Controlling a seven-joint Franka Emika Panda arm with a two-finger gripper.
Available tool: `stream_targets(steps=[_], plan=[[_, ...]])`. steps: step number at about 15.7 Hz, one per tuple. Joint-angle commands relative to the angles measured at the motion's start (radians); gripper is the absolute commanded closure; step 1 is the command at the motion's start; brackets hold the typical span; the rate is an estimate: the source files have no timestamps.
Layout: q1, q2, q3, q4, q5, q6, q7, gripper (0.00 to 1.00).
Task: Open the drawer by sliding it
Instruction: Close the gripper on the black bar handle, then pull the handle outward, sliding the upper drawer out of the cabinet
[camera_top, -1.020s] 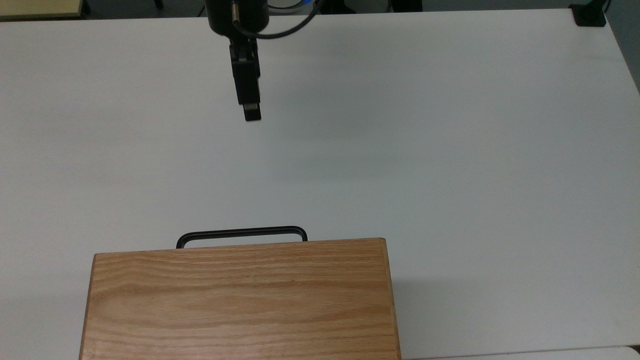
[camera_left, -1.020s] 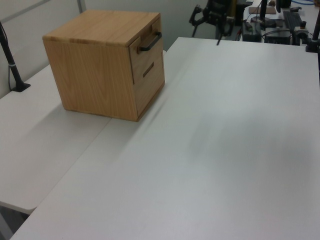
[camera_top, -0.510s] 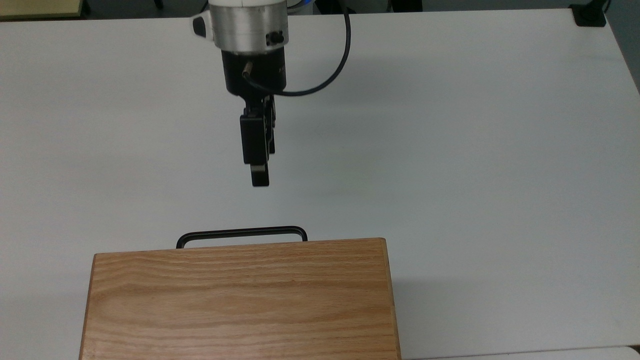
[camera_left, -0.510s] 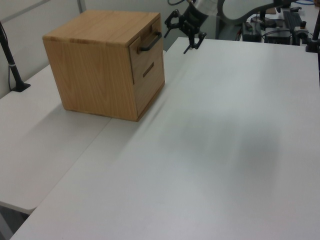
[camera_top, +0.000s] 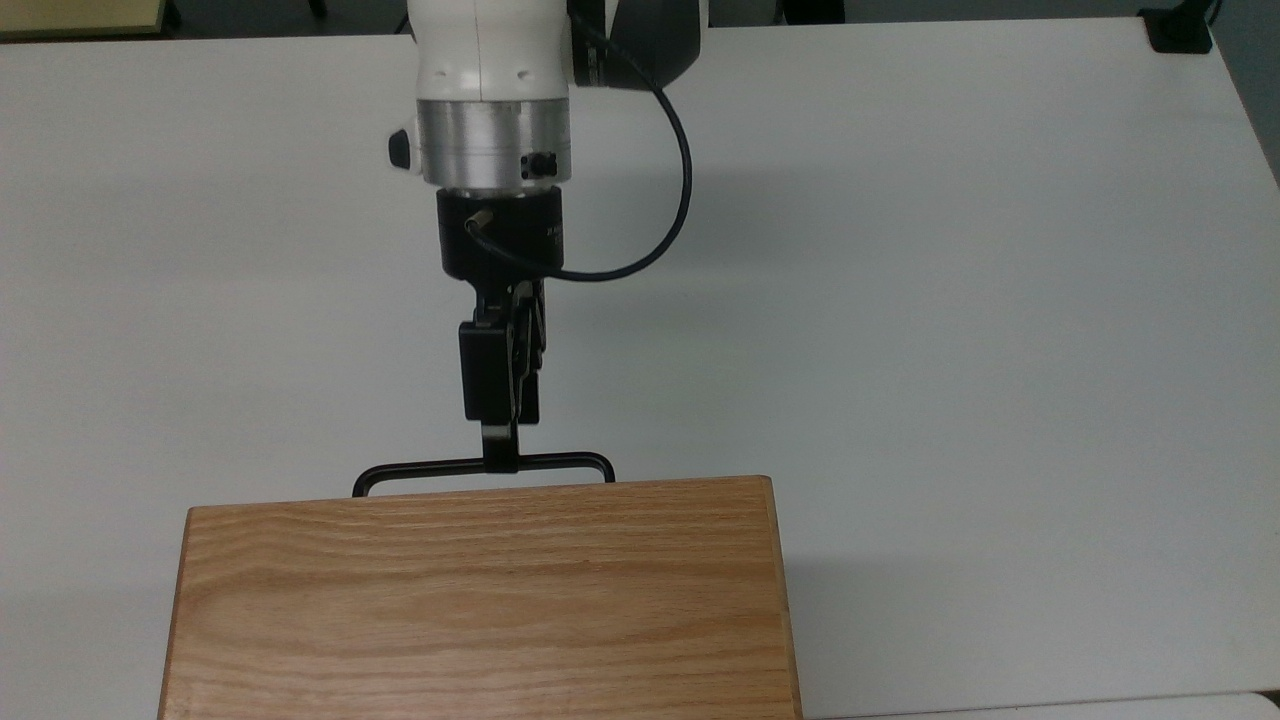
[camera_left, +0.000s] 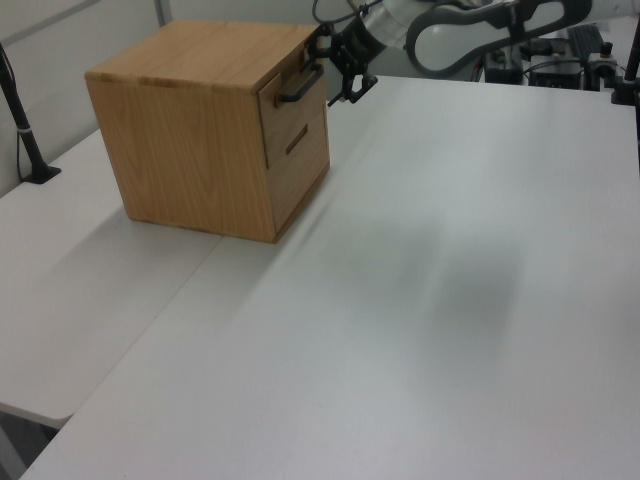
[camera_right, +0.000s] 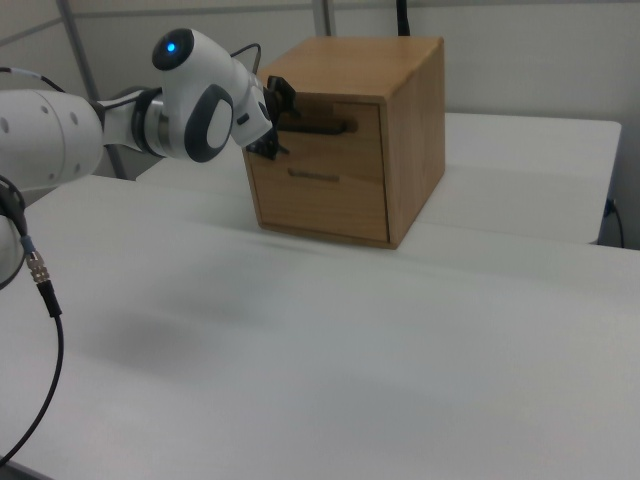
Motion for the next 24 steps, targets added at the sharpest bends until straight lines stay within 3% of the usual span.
stream_targets(steps=[1,5,10,14,18,24], plan=[[0.003,0.045,-0.009,0.036,0.008,0.079,0.022,0.34],[0.0,0.045,-0.009,0.033,0.01,0.096,0.022,0.62],[-0.006,0.031,-0.007,0.024,0.019,0.093,0.024,0.69],[-0.017,0.013,-0.003,-0.008,0.008,0.093,0.015,1.0],[-0.017,-0.024,-0.001,-0.057,0.008,0.093,0.013,1.0],[-0.003,-0.242,0.002,-0.325,0.008,0.093,0.015,1.0]])
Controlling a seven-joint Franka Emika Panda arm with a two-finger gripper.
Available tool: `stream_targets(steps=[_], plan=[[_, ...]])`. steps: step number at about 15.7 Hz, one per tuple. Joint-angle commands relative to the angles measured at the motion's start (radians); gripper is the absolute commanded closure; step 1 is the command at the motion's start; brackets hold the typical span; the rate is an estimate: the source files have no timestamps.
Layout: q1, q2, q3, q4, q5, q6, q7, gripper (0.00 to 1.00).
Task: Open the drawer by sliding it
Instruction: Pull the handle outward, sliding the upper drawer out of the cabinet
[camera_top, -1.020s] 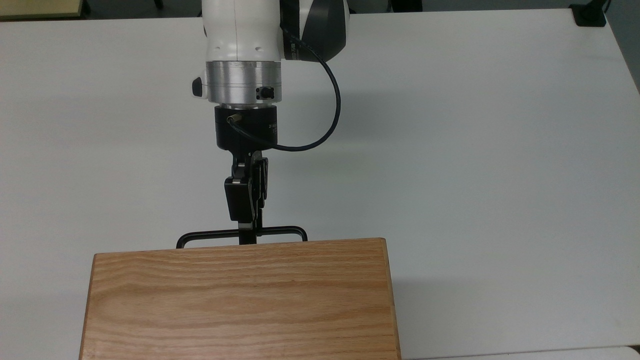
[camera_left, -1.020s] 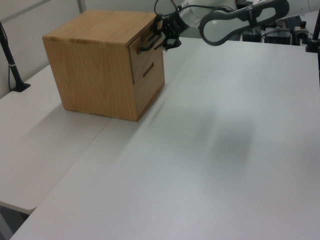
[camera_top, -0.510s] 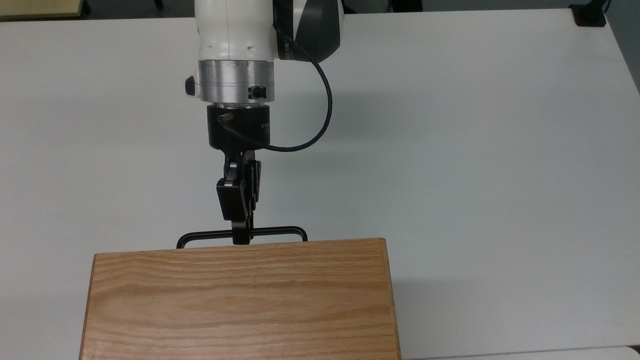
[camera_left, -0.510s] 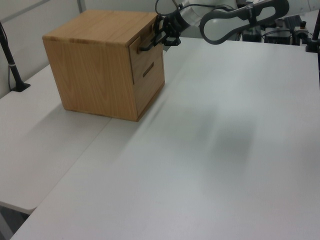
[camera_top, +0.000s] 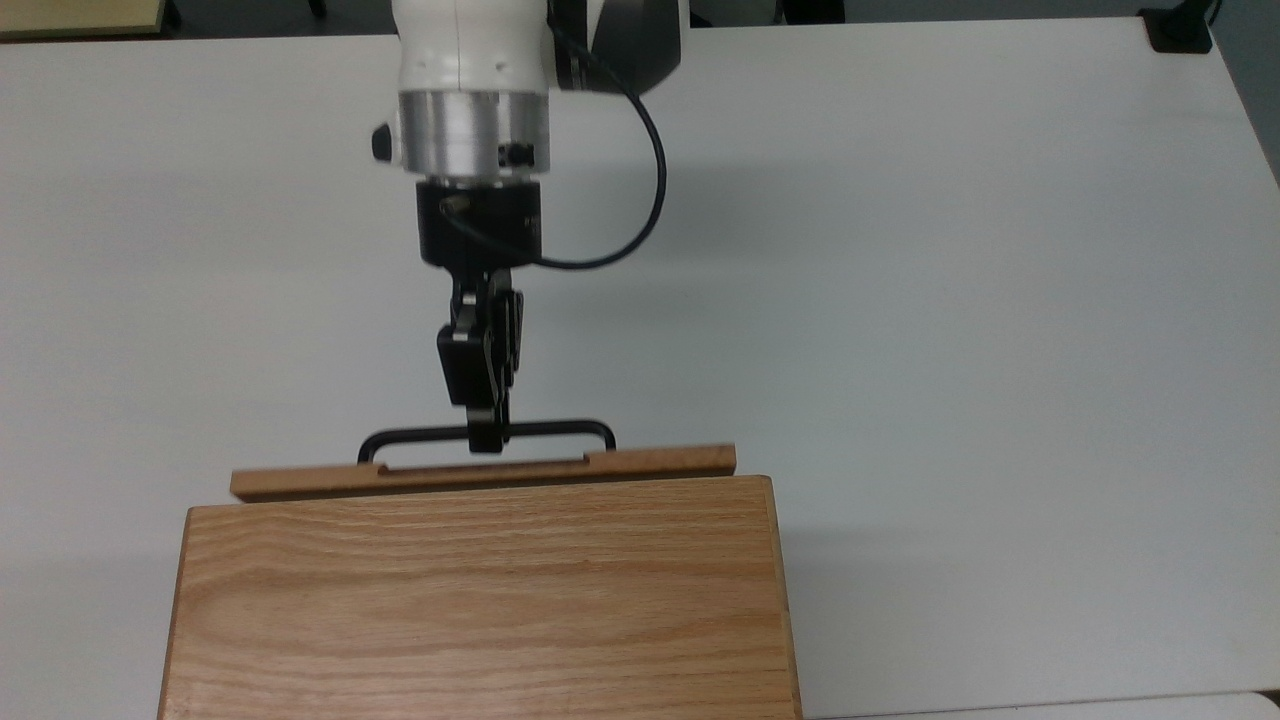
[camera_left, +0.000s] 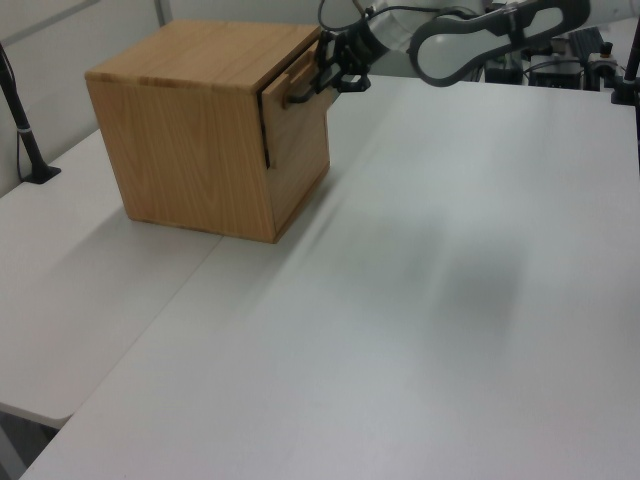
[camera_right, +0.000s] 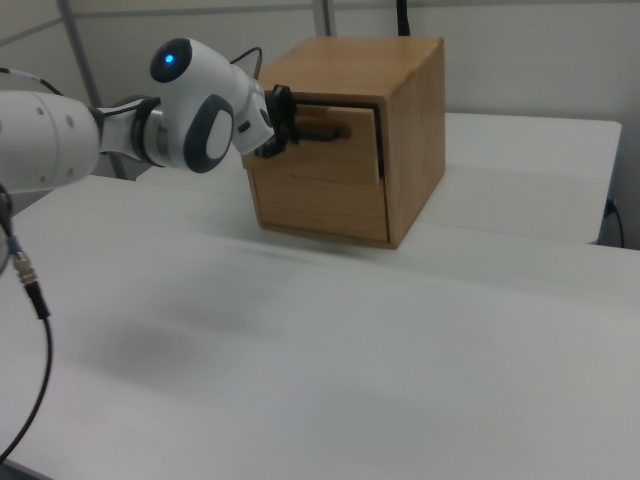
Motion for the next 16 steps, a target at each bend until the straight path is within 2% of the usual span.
stream_targets(steps=[1,7,9,12,16], plan=[[0.014,-0.221,0.001,-0.262,0.009,0.007,0.025,1.0],[0.025,-0.466,0.001,-0.529,0.01,-0.016,0.027,1.0],[0.023,-0.537,0.001,-0.589,0.01,-0.058,0.027,1.0],[0.017,-0.566,0.001,-0.594,0.01,-0.149,0.028,1.0],[0.014,-0.564,0.001,-0.591,0.01,-0.154,0.027,0.95]])
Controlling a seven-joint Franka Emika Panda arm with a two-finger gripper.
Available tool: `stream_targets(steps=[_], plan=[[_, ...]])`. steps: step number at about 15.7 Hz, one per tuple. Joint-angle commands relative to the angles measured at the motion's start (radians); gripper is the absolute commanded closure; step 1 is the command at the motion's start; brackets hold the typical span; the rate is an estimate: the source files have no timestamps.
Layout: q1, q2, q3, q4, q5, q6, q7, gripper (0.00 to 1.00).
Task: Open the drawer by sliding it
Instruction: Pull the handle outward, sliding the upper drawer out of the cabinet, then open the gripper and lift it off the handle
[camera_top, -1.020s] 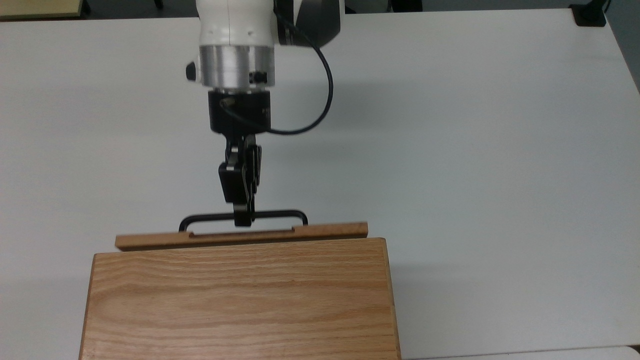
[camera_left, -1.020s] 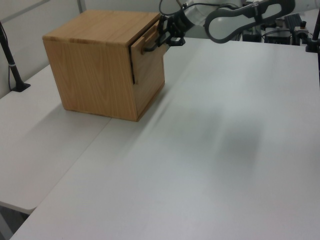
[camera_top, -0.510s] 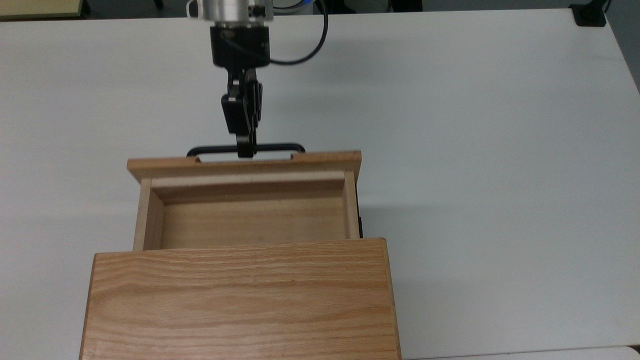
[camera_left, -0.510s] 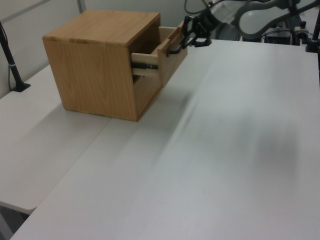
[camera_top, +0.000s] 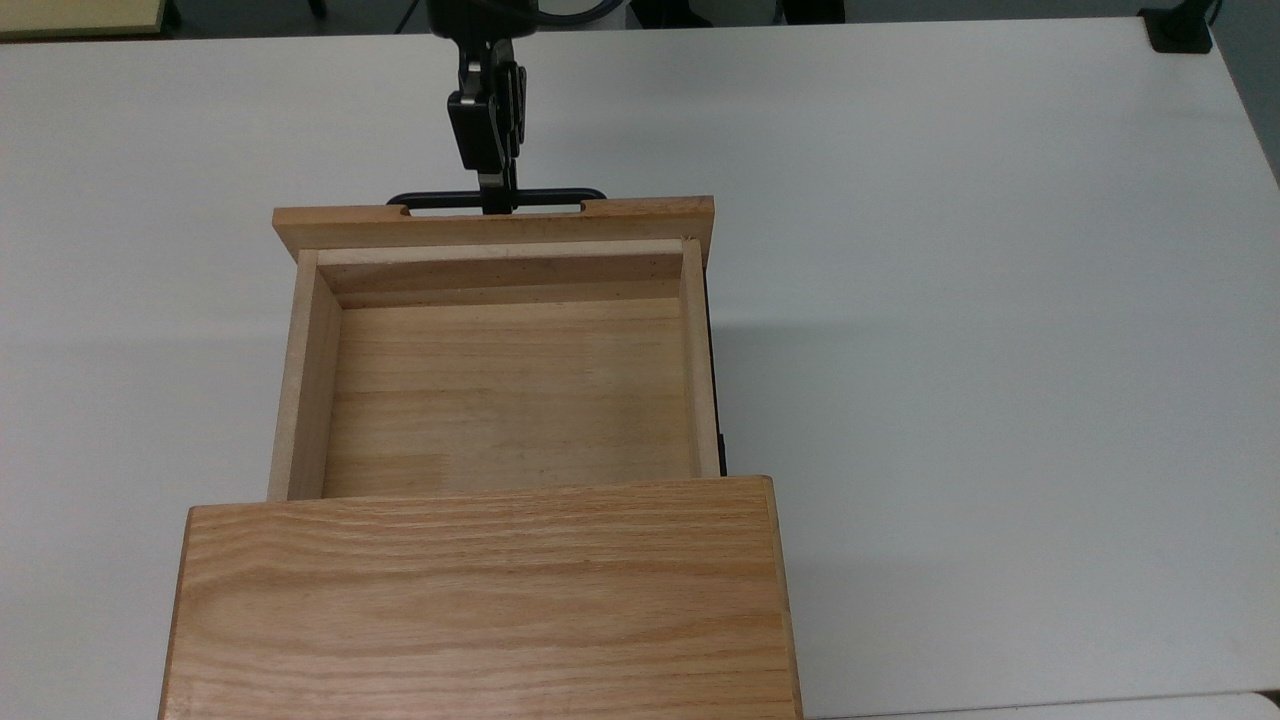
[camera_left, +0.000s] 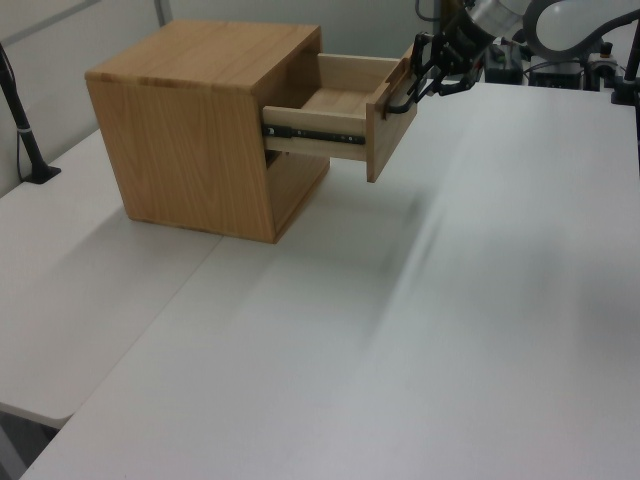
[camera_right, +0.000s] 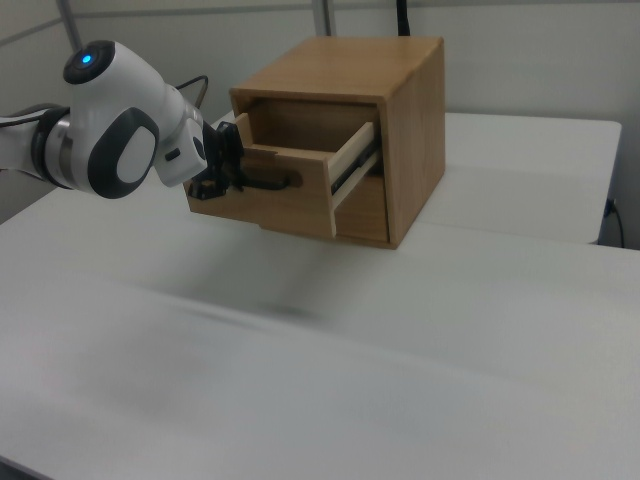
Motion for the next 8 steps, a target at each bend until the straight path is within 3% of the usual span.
stream_targets(steps=[1,3,4,5,6,8], plan=[[0.016,-0.043,0.002,-0.018,0.009,-0.02,0.02,0.89],[0.014,-0.041,0.002,0.016,0.007,-0.081,0.011,0.81],[0.011,-0.038,0.002,0.047,0.007,-0.135,0.006,0.56],[0.005,-0.037,0.002,0.085,0.007,-0.203,0.011,0.25],[0.0,-0.035,0.001,0.125,0.007,-0.276,0.013,0.11],[-0.001,-0.038,-0.005,0.204,0.007,-0.403,0.003,0.1]])
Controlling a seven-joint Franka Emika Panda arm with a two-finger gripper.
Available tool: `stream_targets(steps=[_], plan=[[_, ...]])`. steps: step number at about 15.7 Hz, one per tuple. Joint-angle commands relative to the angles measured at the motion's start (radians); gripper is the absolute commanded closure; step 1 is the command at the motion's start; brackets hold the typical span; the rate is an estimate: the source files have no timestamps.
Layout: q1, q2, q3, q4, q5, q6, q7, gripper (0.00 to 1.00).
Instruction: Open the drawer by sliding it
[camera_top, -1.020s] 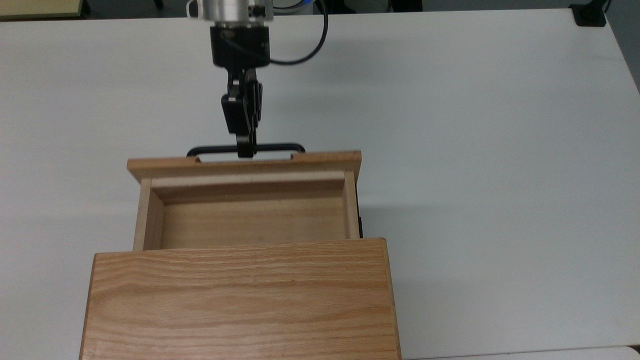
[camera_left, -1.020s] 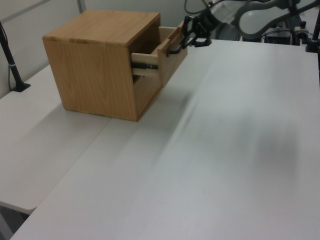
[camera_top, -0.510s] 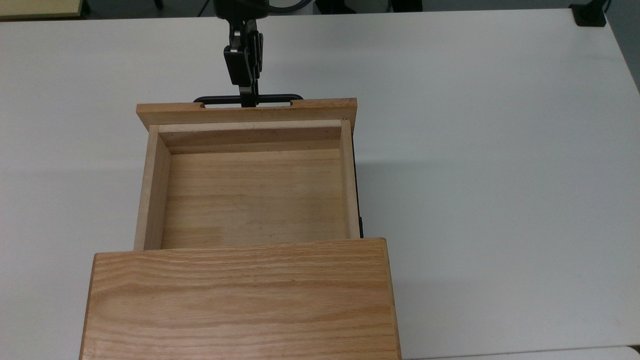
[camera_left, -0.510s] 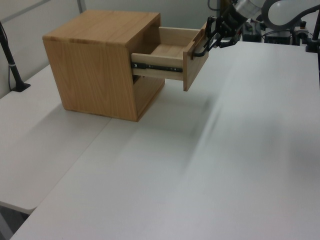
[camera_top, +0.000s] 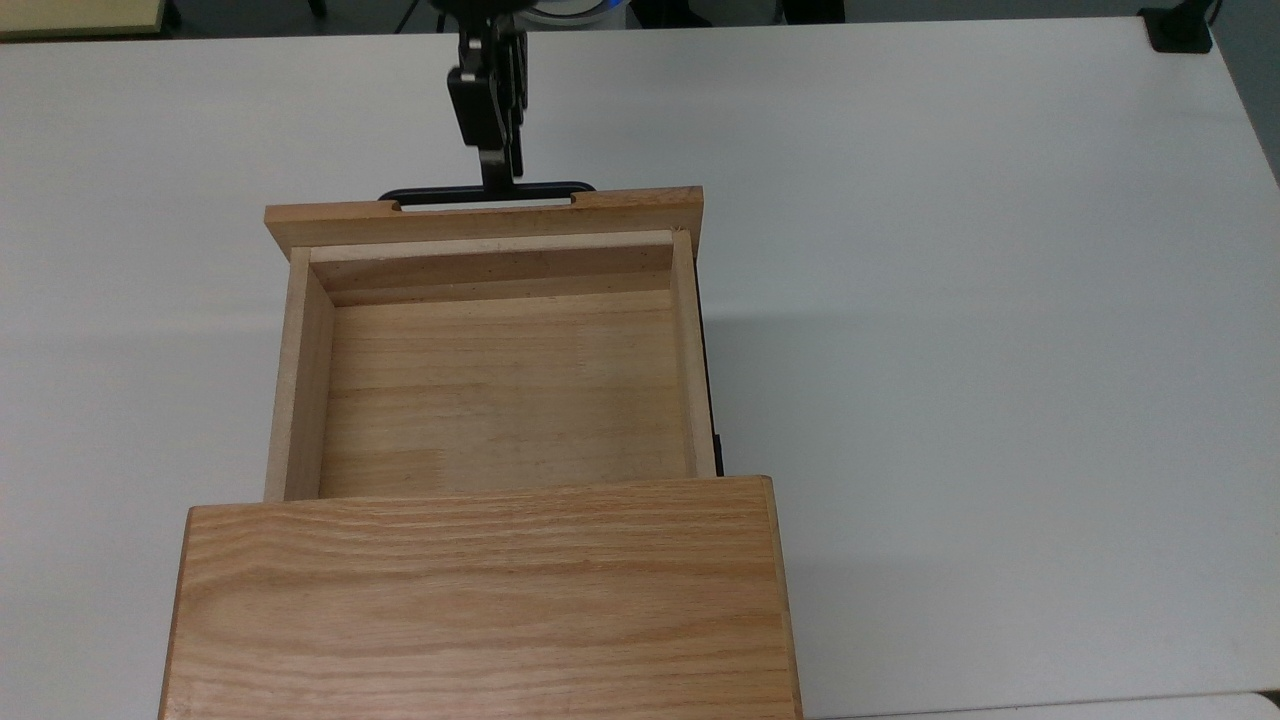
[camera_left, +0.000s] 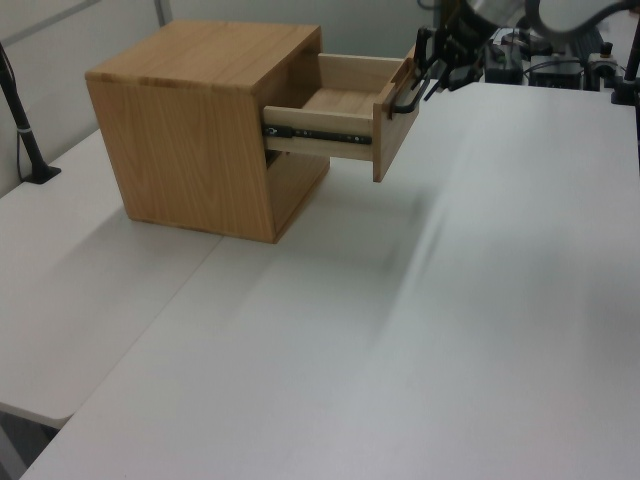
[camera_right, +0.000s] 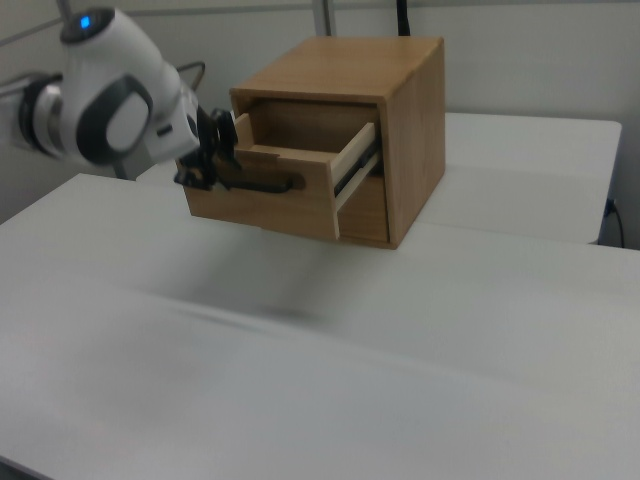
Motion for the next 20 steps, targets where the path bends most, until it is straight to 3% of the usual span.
stream_targets(steps=[1,4,7,14,17,20], plan=[[-0.001,-0.022,-0.008,0.151,0.006,-0.242,-0.009,0.1],[-0.001,-0.019,-0.008,0.282,-0.022,-0.466,-0.165,0.1],[0.001,-0.016,-0.008,0.35,-0.023,-0.601,-0.372,0.1],[0.01,0.015,-0.001,0.365,-0.027,-0.761,-0.893,0.1],[0.014,0.029,0.003,0.367,-0.072,-0.836,-1.123,0.11],[0.057,0.066,0.003,0.373,-0.16,-0.855,-1.227,0.1]])
